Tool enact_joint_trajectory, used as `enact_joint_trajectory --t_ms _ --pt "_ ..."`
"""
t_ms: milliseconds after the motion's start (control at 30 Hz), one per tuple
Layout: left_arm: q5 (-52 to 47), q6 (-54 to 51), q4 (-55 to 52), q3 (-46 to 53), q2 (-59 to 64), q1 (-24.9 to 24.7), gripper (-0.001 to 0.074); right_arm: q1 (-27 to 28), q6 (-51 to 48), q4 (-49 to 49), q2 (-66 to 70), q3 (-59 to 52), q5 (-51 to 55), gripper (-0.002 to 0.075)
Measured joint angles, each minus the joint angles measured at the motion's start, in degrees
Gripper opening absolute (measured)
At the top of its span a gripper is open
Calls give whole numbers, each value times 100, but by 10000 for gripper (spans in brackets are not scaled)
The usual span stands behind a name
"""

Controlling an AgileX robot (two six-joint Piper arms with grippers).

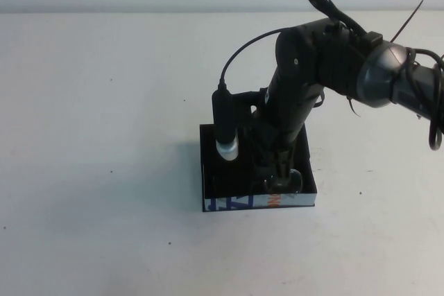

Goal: Take glasses out of glasses case
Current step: Pick up the glasses from the glasses case

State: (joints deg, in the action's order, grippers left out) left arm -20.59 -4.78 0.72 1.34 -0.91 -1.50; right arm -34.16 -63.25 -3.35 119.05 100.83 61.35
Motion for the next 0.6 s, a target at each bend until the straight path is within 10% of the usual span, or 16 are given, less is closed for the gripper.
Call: enact_joint_trajectory --t_ms 600 --pt "0 0 0 0 0 0 -5 0 -3 -216 186 26 118 267"
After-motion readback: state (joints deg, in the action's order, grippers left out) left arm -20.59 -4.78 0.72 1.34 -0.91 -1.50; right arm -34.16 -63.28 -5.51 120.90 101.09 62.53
